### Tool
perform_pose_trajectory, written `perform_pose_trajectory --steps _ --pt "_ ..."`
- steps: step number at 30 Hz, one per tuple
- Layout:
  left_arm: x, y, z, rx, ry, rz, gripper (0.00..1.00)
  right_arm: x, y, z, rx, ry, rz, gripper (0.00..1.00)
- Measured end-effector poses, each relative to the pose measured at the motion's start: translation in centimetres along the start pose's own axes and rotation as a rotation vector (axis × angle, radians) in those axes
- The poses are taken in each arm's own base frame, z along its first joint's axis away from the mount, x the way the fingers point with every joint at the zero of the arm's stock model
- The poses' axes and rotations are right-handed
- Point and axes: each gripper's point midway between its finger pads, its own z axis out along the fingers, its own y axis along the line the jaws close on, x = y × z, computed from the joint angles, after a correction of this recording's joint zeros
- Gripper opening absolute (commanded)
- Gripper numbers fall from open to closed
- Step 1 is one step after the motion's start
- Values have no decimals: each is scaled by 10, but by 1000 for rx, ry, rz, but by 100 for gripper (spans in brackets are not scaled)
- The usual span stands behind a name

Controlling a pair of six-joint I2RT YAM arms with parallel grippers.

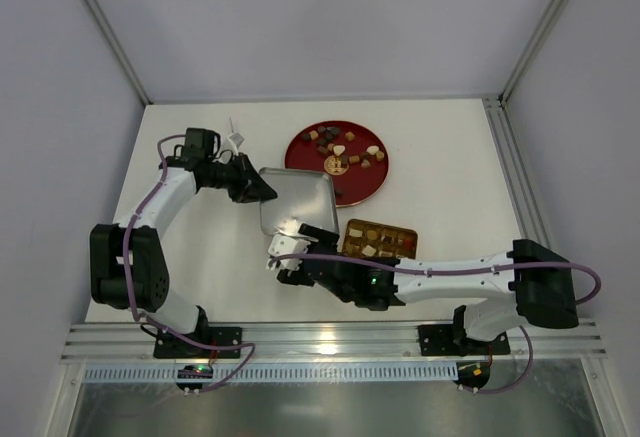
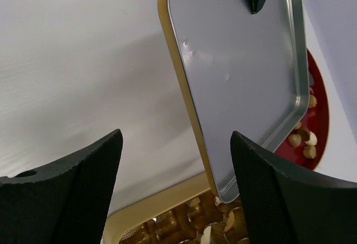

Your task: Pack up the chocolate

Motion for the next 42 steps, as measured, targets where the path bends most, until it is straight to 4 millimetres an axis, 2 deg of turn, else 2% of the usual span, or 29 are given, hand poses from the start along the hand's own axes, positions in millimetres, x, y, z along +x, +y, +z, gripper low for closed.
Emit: perform_pose_trajectory --steps 10,16,17,19,21,22,24,25,26,28,31,34,42 --pt "2 -6 -1 26 13 -10 0 16 -11 27 158 60 -181 79" --pt "6 -15 -8 50 6 14 0 15 -20 35 226 64 -235 64" --pt "7 -18 -10 56 5 19 0 13 -23 35 238 61 -239 60" --pt "9 -21 -13 64 3 29 1 4 -30 36 271 45 -249 44" --pt "11 -23 -15 70 3 38 8 -4 -34 36 295 30 -255 30" --pt "12 -24 -16 70 2 37 18 -7 -37 35 305 27 -263 14" --pt "12 -24 -18 67 2 4 30 -8 -38 35 308 34 -294 4" --pt "12 -23 -18 65 4 7 44 -9 -35 35 303 27 -292 4" --pt "13 -23 -18 67 7 19 50 -10 -35 35 304 27 -292 4" --pt "16 -24 -20 66 10 29 60 -11 -38 35 314 26 -286 4" --pt "16 -28 -24 63 6 50 67 -10 -42 34 326 32 -279 4" --pt "6 -41 -31 65 -28 91 70 -11 -46 29 327 37 -260 4" --pt "-37 -94 -66 48 -226 239 72 -32 -71 -7 328 6 -110 4"
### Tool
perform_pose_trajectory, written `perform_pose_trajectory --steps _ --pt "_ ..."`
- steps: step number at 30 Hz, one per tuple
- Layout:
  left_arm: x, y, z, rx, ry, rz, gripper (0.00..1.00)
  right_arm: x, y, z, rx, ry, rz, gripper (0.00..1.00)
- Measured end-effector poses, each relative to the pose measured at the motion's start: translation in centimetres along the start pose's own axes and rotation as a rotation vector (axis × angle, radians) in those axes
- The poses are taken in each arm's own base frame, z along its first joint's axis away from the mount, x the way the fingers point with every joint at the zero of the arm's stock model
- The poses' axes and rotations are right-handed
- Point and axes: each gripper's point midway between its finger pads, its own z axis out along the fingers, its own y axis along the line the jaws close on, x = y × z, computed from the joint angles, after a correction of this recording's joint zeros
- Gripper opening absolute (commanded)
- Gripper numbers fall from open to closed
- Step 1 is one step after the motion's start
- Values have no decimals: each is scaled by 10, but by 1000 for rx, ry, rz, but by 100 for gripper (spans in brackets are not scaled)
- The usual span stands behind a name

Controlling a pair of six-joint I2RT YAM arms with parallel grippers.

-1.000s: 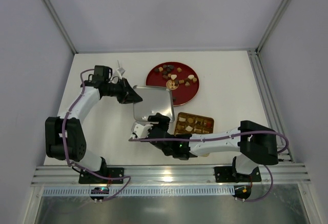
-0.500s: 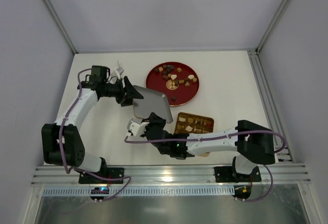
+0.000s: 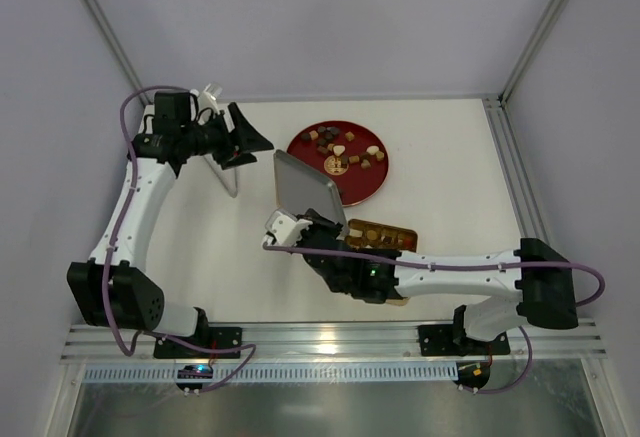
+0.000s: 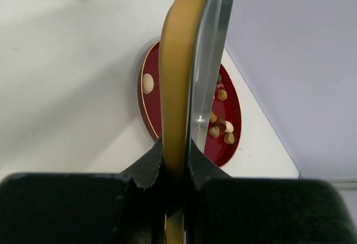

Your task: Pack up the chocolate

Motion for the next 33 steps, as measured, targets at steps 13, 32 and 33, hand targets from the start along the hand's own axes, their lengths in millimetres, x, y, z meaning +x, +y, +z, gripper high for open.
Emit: perform_pose_trajectory --steps 13,32,33 --pt "-35 -9 -19 -100 -175 60 73 37 -42 -30 -50 133 302 4" --pt "23 -11 21 264 -85 1 78 -3 -129 -65 -597 -197 1354 4" --pt "25 -17 22 296 -83 3 78 -4 -124 -66 -643 -198 1400 4"
